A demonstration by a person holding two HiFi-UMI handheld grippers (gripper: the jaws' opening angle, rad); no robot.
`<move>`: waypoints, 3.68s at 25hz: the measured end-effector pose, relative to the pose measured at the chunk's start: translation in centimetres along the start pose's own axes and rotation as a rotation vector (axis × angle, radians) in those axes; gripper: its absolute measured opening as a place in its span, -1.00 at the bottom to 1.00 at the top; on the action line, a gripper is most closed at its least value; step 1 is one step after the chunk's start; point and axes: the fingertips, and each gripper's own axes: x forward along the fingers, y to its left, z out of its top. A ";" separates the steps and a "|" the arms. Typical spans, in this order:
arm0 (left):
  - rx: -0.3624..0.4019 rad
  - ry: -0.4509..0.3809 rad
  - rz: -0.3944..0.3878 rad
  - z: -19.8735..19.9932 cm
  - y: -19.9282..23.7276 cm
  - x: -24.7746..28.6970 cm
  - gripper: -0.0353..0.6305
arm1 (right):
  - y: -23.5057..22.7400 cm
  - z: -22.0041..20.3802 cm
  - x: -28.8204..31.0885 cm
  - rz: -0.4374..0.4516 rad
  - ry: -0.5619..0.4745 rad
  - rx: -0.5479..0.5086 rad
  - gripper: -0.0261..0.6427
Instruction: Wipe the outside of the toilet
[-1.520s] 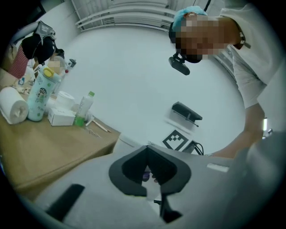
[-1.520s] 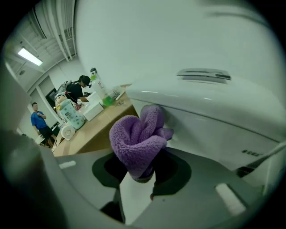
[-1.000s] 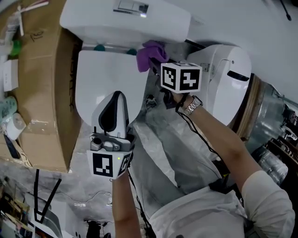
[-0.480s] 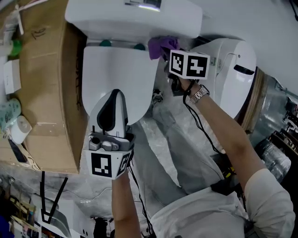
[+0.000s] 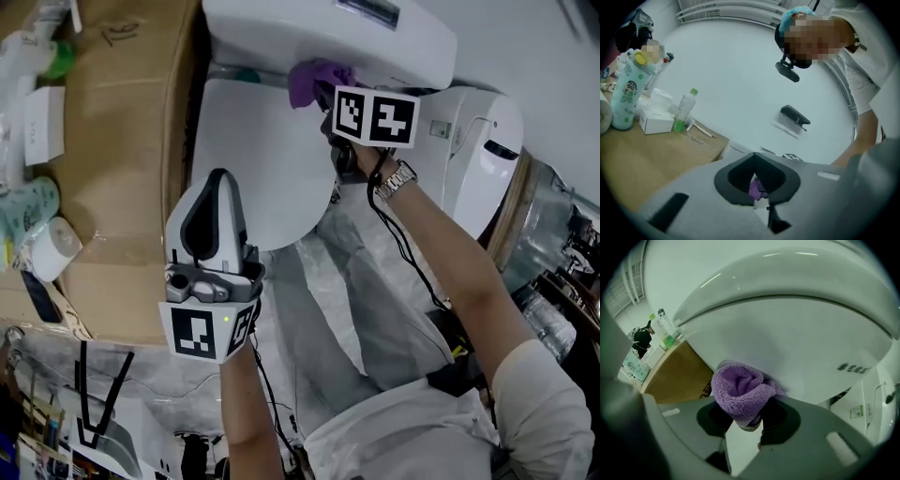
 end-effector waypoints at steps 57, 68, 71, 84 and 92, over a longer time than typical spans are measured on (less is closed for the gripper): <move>0.038 0.066 -0.022 -2.7 -0.6 2.4 -0.88 | -4.3 -5.7 8.5 -0.047 0.136 0.037 -0.50; 0.006 0.047 -0.064 -0.9 3.2 -0.6 -0.88 | 7.7 -1.8 11.8 0.028 0.098 -0.096 -0.50; 0.006 0.032 -0.030 -0.6 4.1 -2.1 -0.88 | 11.0 -0.2 12.5 0.072 0.075 -0.136 -0.50; -0.045 -0.075 0.153 -1.5 3.6 -7.9 -0.88 | 14.4 -1.1 10.2 0.156 0.058 -0.483 -0.50; -0.020 -0.082 0.298 -3.3 2.2 -11.2 -0.88 | 14.1 -4.9 12.6 0.181 0.110 -0.877 -0.50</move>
